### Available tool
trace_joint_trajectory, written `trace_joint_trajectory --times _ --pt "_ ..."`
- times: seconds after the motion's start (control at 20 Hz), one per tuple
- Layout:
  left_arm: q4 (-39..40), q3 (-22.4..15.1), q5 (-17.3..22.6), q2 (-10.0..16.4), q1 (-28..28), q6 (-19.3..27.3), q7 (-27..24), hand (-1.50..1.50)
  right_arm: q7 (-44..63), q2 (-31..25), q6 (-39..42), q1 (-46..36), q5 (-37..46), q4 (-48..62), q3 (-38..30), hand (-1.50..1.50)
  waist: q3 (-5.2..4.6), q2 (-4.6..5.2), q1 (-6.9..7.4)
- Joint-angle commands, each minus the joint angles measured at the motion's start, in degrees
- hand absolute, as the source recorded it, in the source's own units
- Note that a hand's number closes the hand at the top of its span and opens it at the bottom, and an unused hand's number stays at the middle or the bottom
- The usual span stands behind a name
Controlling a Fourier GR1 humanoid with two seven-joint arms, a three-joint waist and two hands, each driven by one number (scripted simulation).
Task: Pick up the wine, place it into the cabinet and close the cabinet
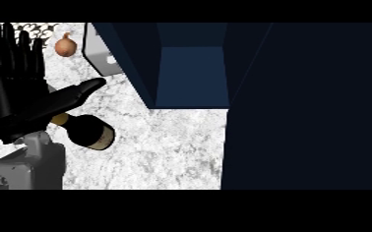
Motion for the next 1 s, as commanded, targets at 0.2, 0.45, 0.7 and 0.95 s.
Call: trace_joint_trajectory --times 0.2,0.45,0.7,0.95 --pt "-0.1 -6.1 -3.6 -1.2 -1.9 7.1 0.7 -1.5 4.2 -1.9 3.5 4.1 -6.5 -6.3 -5.3 -1.5 0.02 -0.05 -0.14" --pt "-6.5 -6.3 -4.9 0.2 1.2 6.2 6.1 -1.5 7.0 0.7 0.5 -1.7 -0.9 -3.9 -0.4 -1.5 0.01 -0.07 0.38" --pt "-2.0 -4.0 -2.3 0.5 2.8 4.7 0.6 -1.5 5.9 3.7 -0.1 0.4 4.4 -5.0 4.0 -1.5 0.0 -0.01 0.13" --pt "-0.7 -4.9 -4.2 -0.1 2.2 6.9 1.7 -1.5 12.4 1.0 -1.2 -7.0 -1.7 -4.9 -2.5 -1.5 -0.01 0.04 0.2"
